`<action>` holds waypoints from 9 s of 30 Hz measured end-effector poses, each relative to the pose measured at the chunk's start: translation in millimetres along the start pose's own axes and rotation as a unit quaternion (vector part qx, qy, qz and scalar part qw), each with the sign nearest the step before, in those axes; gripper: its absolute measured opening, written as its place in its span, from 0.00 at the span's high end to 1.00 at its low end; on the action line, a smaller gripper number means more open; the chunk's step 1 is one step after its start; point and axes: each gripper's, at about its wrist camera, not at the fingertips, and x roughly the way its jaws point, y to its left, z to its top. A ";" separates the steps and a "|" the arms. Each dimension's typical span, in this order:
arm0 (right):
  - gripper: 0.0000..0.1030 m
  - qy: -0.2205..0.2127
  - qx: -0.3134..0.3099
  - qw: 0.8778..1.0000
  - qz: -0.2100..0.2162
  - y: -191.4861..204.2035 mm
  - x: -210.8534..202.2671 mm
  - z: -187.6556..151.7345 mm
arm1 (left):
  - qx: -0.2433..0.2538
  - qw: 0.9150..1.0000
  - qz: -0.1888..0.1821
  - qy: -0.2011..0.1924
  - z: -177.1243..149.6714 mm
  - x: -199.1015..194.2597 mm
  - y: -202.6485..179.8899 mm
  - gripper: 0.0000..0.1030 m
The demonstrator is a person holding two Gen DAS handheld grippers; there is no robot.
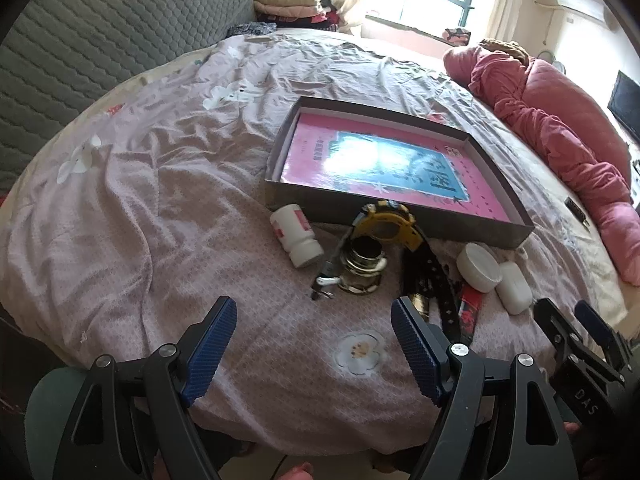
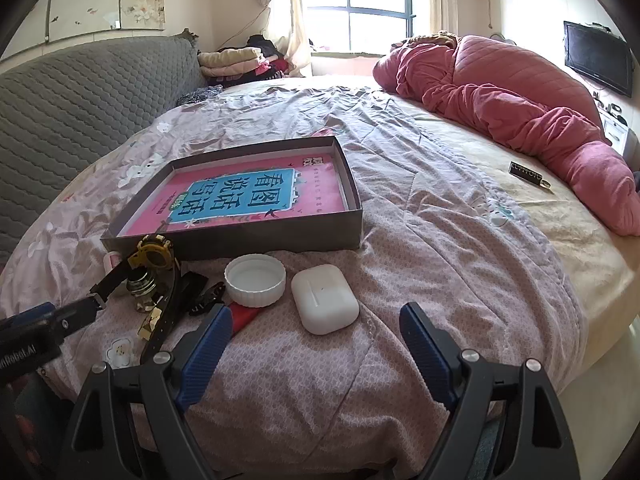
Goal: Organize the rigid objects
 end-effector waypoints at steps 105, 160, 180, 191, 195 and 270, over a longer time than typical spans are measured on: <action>0.57 -0.057 0.033 0.995 0.072 -46.7 33.0 37.6 | -0.137 0.986 -0.093 0.007 61.4 45.5 29.8 0.73; 0.57 0.012 -0.052 0.998 0.012 -1.1 113.9 85.6 | -0.048 0.996 -0.055 0.049 114.6 126.6 7.8 0.74; 0.56 0.080 -0.053 0.995 -0.005 14.6 144.9 89.2 | -0.053 0.993 -0.075 0.073 118.8 126.3 12.9 0.74; 0.56 0.066 -0.050 0.997 0.007 12.4 137.5 88.4 | -0.043 0.995 -0.059 0.075 118.2 125.0 9.5 0.74; 0.56 0.041 -0.039 0.998 0.024 7.4 122.0 86.0 | -0.040 0.995 -0.052 0.079 119.0 126.5 8.1 0.74; 0.40 -0.072 0.006 0.997 0.033 -23.0 60.2 57.3 | -0.022 0.999 -0.039 -0.001 104.4 52.3 6.2 0.47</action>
